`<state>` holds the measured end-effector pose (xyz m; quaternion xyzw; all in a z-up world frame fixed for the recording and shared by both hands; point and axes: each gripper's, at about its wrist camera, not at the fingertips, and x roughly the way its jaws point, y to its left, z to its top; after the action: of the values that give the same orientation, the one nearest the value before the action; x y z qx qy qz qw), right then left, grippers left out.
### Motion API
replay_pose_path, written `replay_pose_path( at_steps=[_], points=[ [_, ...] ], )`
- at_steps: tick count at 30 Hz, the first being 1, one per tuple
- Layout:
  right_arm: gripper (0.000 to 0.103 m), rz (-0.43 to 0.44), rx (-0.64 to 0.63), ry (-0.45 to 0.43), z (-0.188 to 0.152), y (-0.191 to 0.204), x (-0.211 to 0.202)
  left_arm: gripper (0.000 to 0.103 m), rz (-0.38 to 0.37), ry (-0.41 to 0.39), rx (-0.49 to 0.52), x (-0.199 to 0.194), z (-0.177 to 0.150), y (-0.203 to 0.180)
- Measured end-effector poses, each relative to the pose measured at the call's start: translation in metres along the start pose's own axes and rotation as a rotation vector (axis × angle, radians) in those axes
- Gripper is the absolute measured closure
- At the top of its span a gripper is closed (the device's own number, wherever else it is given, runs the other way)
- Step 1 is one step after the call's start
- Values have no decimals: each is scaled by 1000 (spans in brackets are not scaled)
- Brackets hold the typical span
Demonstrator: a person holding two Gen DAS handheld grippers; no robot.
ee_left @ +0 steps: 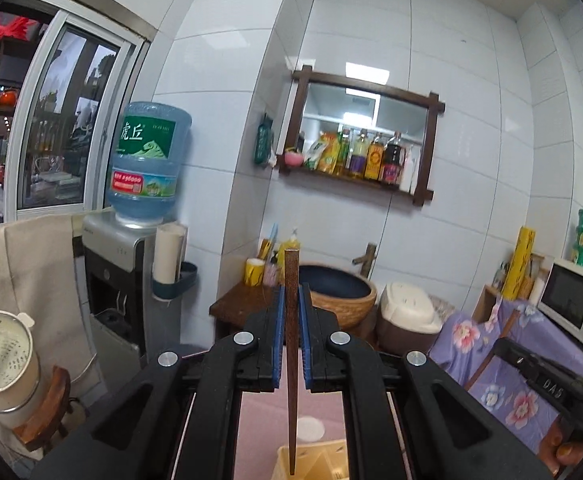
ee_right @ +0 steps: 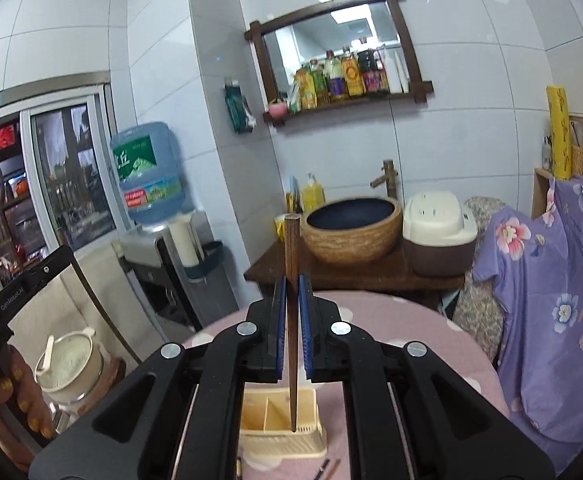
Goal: Organize utensils
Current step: 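Lift the chopstick with the left gripper and drop it into the beige holder, then move the left tool back to the remaining chopsticks on the table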
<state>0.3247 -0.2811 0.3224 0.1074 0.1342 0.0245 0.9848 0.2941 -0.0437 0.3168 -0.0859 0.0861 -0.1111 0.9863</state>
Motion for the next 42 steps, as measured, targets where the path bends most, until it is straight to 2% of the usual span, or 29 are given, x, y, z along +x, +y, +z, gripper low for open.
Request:
replay_pose_path(
  at_steps=[3, 5, 10, 14, 22, 29, 31, 33, 35, 38, 42],
  points=[
    [96, -16, 6, 2, -7, 5, 18, 95, -9, 20, -27, 19, -14, -8],
    [96, -41, -3, 12, -20, 7, 32, 95, 11, 40, -26, 35, -35, -12],
    [96, -59, -1, 88, -56, 2, 62, 95, 34, 131, -32, 64, -85, -9],
    [96, -57, 6, 142, -80, -4, 78, 95, 41, 189, -26, 74, -110, -4],
    [96, -41, 11, 200, -106, -9, 94, 95, 55, 276, -16, 89, -138, 2],
    [95, -48, 12, 178, -111, -12, 92, 95, 51, 310, -30, 92, -148, 7],
    [94, -38, 20, 184, -111, -12, 92, 85, 46, 320, -22, 91, -150, 6],
    [85, -38, 19, 181, -113, -12, 90, 46, 41, 297, -30, 82, -152, 8],
    [61, -33, 18, 162, -117, -12, 85, 38, 38, 257, -48, 68, -153, 11],
    [59, -23, 24, 129, -121, -13, 72, 34, 27, 242, -32, 53, -154, 11],
    [48, -32, 33, 99, -133, -16, 50, 23, 14, 213, -28, 23, -160, 15]
  ],
)
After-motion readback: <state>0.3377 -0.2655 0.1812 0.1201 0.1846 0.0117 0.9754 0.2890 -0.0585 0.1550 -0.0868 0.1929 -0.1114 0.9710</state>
